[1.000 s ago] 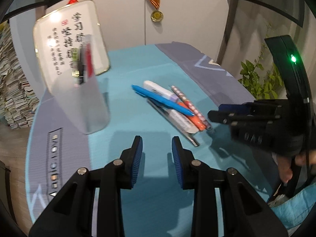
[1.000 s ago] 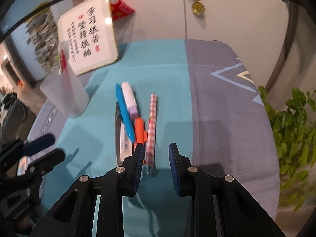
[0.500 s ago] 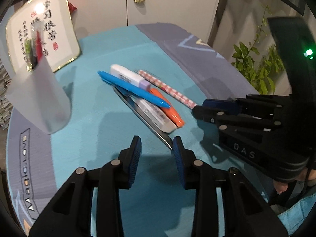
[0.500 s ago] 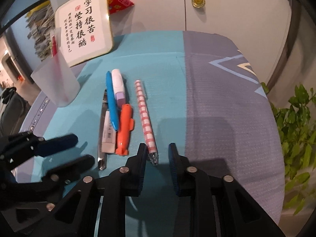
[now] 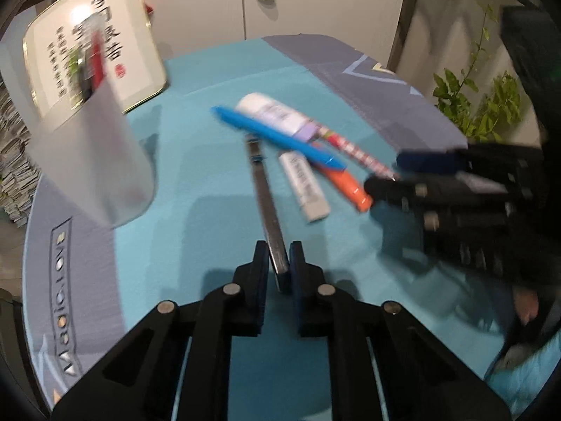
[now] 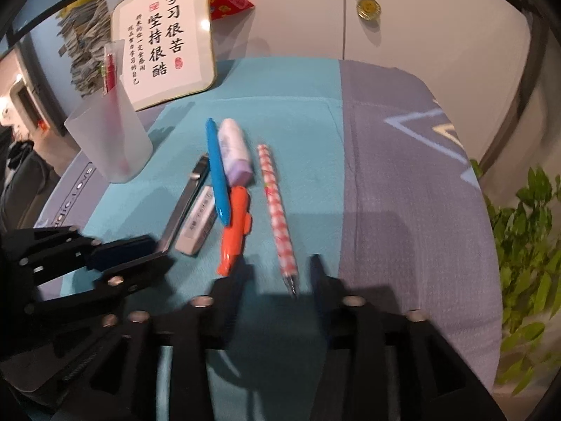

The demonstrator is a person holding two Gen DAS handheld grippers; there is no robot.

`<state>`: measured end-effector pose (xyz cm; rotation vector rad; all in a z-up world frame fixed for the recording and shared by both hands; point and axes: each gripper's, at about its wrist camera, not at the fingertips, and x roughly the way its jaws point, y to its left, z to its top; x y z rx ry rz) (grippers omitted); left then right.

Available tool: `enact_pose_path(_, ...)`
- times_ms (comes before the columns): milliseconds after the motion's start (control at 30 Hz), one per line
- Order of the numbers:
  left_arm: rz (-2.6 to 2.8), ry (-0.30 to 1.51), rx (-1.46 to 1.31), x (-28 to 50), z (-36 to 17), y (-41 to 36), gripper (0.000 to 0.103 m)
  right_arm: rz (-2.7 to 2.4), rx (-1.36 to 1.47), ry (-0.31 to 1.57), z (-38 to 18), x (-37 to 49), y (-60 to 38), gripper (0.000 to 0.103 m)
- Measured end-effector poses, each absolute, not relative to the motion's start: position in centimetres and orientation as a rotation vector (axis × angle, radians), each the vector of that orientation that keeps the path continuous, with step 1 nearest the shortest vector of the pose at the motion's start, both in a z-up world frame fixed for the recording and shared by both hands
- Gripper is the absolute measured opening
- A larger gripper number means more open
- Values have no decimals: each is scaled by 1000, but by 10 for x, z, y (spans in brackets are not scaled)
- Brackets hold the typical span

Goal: Organize stationery
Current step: 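Grasp the metal ruler with the left gripper while the right gripper grasps the pink pencil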

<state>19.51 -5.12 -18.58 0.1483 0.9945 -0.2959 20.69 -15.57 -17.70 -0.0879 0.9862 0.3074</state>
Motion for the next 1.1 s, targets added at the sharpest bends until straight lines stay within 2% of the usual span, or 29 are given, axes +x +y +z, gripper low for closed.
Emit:
enact_pose_path(67, -282, 1001, 150, 189, -186, -39, 8, 312, -122, 995, -181, 212, -149, 41)
enact_pose_path(100, -278, 1000, 148, 185, -186, -33, 8, 308, -131, 1003, -183, 213, -147, 23)
enact_pose_path(133, -272, 1001, 147, 182, -186, -29, 8, 286, -154, 990, -182, 213, -146, 11)
enact_pose_path(400, -280, 1029, 199, 149, -183, -9, 8, 317, -95, 1073, -176, 175, -169, 11)
enact_pose_path(533, -287, 1028, 213, 139, -182, -3, 12, 327, -91, 1122, -176, 148, -186, 11)
enact_pose_path(567, -284, 1021, 211, 140, -180, -2, 19, 320, -104, 1117, -175, 145, -186, 11)
enact_pose_path(633, -262, 989, 203, 145, -174, -1, 31, 308, -127, 1090, -169, 145, -184, 20)
enact_pose_path(700, -257, 956, 195, 153, -167, -3, 31, 290, -133, 1051, -161, 150, -180, 29)
enact_pose_path(733, -260, 940, 192, 159, -164, -5, 31, 296, -131, 1030, -157, 155, -176, 30)
enact_pose_path(1100, -266, 966, 175, 202, -177, -20, 31, 257, -184, 1098, -171, 216, -155, 30)
